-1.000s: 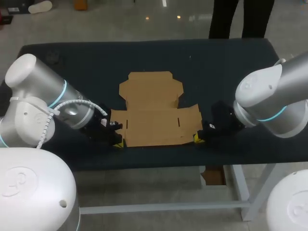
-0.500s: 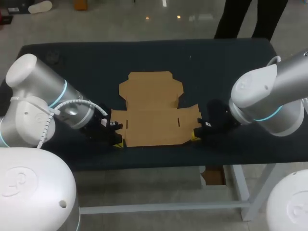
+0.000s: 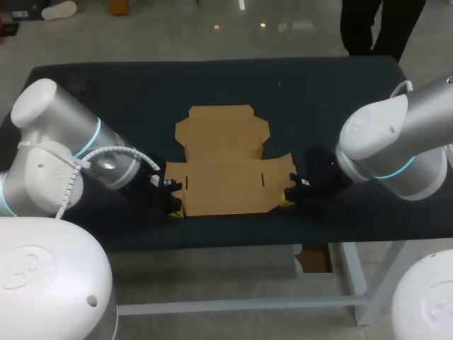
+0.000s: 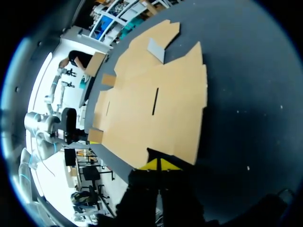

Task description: Assemble the packaging by folding the flat box into shape, placing the metal phone stand inside, and closing the box properly

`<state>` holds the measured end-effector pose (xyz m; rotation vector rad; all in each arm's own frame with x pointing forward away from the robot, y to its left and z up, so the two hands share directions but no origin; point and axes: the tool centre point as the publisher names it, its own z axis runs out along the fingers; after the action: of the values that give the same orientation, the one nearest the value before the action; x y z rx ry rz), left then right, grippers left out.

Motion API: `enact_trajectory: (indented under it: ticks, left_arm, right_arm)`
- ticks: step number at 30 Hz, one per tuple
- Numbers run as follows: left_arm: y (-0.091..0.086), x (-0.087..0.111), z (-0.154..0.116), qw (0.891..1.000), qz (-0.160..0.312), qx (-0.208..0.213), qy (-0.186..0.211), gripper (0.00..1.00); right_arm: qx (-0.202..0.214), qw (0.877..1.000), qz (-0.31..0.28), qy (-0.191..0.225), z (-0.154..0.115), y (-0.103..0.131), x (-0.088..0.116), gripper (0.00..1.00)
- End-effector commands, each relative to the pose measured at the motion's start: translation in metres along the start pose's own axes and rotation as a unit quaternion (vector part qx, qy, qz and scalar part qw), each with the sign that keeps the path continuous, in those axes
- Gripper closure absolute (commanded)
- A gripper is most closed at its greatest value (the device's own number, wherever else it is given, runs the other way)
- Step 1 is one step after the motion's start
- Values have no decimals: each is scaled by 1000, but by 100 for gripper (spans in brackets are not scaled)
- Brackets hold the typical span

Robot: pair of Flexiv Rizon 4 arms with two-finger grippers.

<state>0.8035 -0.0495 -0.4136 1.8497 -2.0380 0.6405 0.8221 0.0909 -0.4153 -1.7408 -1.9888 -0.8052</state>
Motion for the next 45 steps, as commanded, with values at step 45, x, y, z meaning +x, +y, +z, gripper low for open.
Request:
enact_trajectory:
  ticks: [45]
  left_arm:
    - [-2, 9, -2, 1000, 14, -1, -16, 100]
  right_arm:
    - [18, 999, -33, -28, 8, 2, 24, 100]
